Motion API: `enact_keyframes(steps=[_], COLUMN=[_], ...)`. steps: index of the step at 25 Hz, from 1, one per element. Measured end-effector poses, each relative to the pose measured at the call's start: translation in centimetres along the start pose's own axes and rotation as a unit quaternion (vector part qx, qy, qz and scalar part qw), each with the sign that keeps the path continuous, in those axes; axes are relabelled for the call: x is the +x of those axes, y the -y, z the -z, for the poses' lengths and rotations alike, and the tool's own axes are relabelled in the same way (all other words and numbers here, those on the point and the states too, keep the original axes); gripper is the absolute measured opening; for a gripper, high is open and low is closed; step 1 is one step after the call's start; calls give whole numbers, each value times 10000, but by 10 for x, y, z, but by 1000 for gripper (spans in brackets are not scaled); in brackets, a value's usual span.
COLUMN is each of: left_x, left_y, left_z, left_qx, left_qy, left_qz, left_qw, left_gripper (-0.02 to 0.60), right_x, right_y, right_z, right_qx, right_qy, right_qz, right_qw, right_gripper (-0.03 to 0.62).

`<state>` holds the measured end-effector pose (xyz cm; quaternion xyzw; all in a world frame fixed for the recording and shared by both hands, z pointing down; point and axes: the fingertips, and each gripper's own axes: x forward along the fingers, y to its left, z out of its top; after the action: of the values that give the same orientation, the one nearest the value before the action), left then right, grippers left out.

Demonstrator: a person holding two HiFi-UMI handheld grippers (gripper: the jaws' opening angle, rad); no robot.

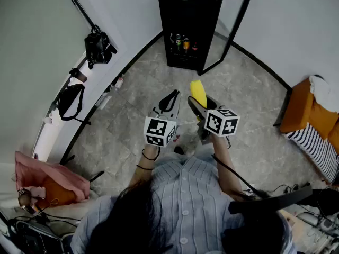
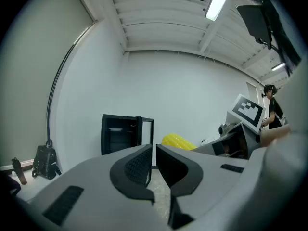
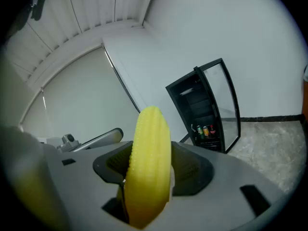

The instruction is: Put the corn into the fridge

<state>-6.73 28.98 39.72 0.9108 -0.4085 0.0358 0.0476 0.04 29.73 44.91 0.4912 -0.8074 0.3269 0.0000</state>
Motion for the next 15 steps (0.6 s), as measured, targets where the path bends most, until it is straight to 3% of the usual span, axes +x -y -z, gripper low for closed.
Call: enact_keyframes(steps=[15], left_x=[-3], left_y=[-7], left_z=[9], left_qx=[-64], left_qy=[-86], left_qz=[0], left_qw=[9999], left_gripper=[20], right_x=[1], right_y=[5], right_z=[9], right_qx=[242], right_qy=[30], right_qz=[114], right_qw=[9996], right_gripper=[245])
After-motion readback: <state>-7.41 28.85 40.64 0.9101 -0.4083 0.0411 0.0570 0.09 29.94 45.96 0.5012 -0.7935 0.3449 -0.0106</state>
